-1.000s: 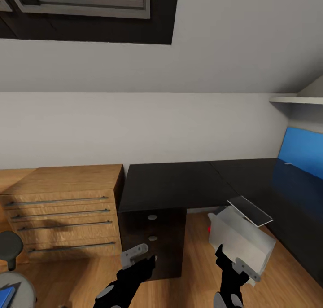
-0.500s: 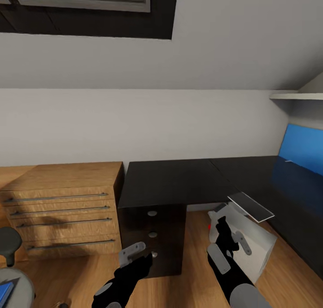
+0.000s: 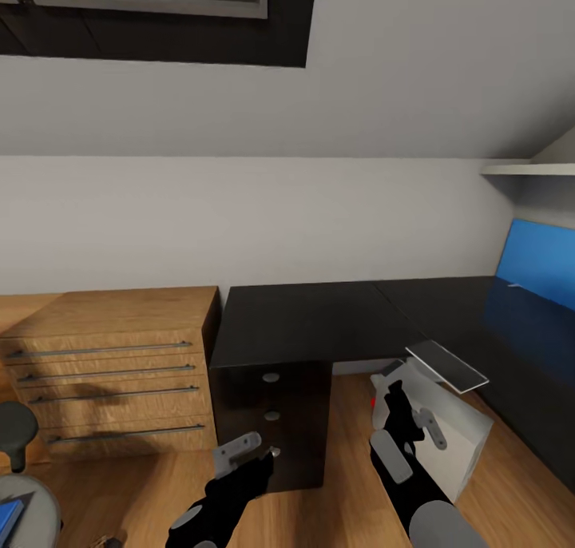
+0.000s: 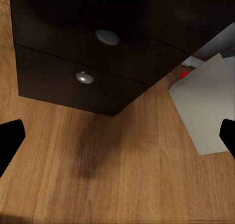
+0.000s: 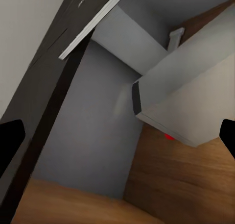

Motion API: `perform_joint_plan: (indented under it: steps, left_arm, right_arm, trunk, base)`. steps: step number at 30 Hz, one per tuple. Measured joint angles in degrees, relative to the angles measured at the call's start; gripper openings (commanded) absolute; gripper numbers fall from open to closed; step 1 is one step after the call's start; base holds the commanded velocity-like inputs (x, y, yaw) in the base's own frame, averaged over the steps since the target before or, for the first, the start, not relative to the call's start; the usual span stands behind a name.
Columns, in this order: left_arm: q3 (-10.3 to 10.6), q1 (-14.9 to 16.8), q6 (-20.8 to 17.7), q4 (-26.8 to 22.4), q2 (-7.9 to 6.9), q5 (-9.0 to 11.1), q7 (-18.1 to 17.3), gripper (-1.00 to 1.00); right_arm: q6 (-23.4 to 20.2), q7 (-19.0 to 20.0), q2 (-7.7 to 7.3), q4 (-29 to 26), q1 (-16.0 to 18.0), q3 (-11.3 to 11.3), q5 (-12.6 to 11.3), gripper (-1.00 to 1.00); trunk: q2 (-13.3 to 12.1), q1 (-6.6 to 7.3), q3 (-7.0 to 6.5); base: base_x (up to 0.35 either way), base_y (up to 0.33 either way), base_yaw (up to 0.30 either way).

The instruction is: In the bedroom, organize the workspace by keeping the computer under the desk, ensuring the monitor is on the desk, placing the keyboard on the desk next to the monitor, placing the mouse on the desk next to the keyboard, moving the folder from the swivel chair onto the desk next to the mouse, stacking the notebook on top of the folder with the pen on top of the notebook, and positioning the swivel chair next to the desk.

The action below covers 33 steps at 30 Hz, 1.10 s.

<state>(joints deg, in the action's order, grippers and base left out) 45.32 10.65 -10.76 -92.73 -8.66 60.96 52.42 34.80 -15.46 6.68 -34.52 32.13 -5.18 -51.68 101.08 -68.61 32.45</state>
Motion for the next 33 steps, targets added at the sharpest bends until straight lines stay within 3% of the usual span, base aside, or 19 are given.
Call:
perform_joint_plan:
  steps: [6, 7, 11, 16, 22, 33]
  left_arm:
    - [0.4, 0.0, 0.0, 0.0, 0.09, 0.1, 1.4, 1.0]
    - [0.5, 0.0, 0.0, 0.0, 0.15, 0.1, 1.5, 1.0]
    - [0.6, 0.0, 0.0, 0.0, 0.38, 0.1, 1.5, 1.0]
    - [0.6, 0.0, 0.0, 0.0, 0.53, 0.1, 1.5, 1.0]
    - [0.5, 0.0, 0.0, 0.1, 0.85, 0.1, 1.3, 1.0]
    - [1.2, 0.0, -0.1, 0.1, 0.88, 0.1, 0.7, 1.0]
  right_arm:
    - [0.1, 2.1, -0.24, 0.3, 0.0, -0.1, 0.1, 1.0]
    - [1.9, 3.8, -1.29, 0.4, 0.0, -0.2, -0.1, 1.0]
    - [3.5, 6.0, -2.05, 0.4, -0.1, -0.2, -1.0, 1.0]
    - [4.9, 9.2, -2.27, 0.3, -0.1, -0.3, -4.7, 1.0]
    - [6.1, 13.7, -2.28, 0.3, -0.1, -0.3, -10.1, 1.0]
    - [6.3, 14.3, -2.1, -0.4, -0.1, -0.3, -11.2, 1.0]
  trunk:
    - [2.4, -1.32, 1.08]
    - [2.8, -1.54, 1.26]
    - [4.4, -2.42, 1.98]
    - [6.4, -3.52, 2.87]
    - [6.4, -3.52, 2.88]
    - [6.4, -3.51, 2.88]
  base:
    - [0.0, 0.0, 0.0]
    - [0.0, 0.0, 0.0]
    - [0.0, 0.0, 0.0]
    - [0.0, 0.0, 0.0]
    - [0.0, 0.0, 0.0]
    - [0.018, 0.0, 0.0]
